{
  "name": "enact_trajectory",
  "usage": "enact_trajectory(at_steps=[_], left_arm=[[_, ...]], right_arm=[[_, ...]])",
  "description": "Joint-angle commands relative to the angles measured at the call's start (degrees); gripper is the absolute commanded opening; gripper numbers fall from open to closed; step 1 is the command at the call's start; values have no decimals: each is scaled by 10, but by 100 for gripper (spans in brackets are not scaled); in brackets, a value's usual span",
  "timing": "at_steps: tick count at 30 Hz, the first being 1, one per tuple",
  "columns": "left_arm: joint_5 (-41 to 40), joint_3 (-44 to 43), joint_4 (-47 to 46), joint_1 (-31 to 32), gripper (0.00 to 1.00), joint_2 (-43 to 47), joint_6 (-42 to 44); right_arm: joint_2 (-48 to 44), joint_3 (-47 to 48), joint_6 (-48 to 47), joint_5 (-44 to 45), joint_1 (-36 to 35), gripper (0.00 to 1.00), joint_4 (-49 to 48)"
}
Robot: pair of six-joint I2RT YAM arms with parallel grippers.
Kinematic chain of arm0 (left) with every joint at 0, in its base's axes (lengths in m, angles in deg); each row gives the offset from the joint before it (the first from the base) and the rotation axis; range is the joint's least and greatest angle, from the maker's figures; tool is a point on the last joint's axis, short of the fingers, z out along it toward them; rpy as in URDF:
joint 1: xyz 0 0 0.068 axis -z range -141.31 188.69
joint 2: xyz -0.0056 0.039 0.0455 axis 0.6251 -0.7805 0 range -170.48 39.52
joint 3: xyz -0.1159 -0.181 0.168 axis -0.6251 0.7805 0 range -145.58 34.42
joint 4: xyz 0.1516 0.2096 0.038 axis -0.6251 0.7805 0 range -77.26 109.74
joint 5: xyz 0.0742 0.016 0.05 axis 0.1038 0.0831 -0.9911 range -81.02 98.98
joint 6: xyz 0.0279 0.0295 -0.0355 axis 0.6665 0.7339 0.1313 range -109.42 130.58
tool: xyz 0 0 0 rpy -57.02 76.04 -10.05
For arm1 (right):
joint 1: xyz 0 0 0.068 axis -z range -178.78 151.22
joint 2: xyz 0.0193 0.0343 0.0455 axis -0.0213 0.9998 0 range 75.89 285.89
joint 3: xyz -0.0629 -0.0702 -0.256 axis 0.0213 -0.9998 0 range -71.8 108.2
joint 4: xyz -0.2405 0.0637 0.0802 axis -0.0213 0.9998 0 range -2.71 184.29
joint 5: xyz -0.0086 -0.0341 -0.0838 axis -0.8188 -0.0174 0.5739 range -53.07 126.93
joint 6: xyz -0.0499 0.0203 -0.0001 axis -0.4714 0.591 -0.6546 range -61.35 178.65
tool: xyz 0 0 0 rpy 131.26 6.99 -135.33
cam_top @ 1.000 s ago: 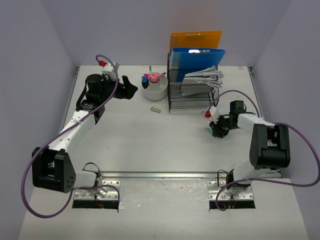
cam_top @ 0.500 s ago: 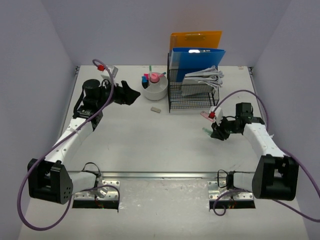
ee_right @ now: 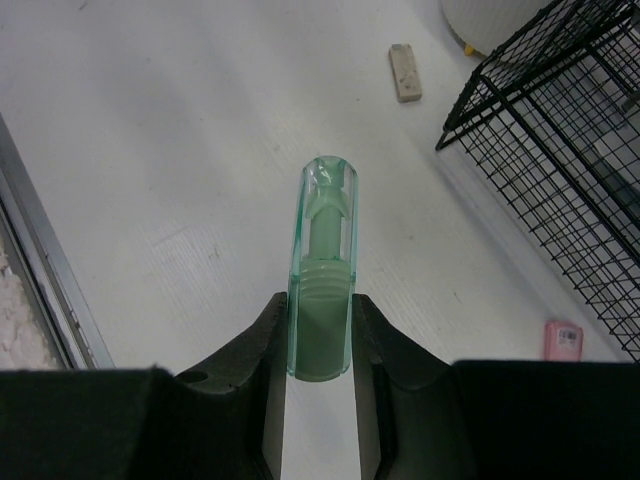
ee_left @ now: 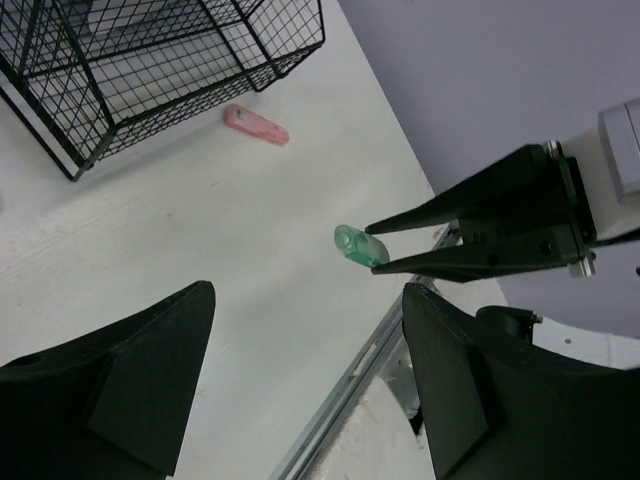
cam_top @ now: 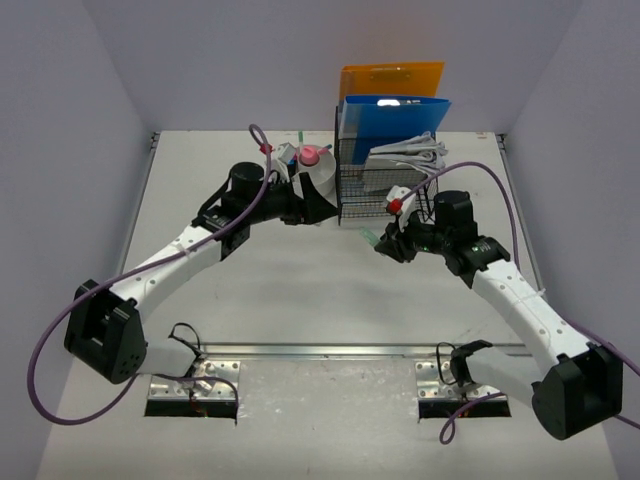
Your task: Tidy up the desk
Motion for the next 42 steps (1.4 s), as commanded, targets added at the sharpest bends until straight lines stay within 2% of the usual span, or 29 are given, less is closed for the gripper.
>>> enact_trajectory(at_steps=[1,9,20,24,33,38,40,41,42], left_arm=[[-5,-61,6,17,73,-48,-88],[9,-65,2,34,69,-89,-115],[28,-56,-24,48,60,-104,-133],[38,-53,-32,50,52,-112,-139],[40,-45,-45,50,25,-119,-151],[49,-38,-64,49,3,-117,-164],[44,-41,-59,42,1,-115,-157],[36,-44,-49,38,0,-113,-145],[25,-48,-35,33,0,-110,-128]], right_arm=[[-1,32,50,66,-43,0,-57],[3,43,29,134,-90,0,-71],[17,48,22,146,-107,0,-88],[22,52,23,150,-110,0,-97],[28,61,32,129,-118,0,-101],[31,61,34,112,-120,0,-97],[31,59,34,112,-120,7,-93],[30,58,34,122,-120,19,-90],[28,57,35,136,-120,36,-87]])
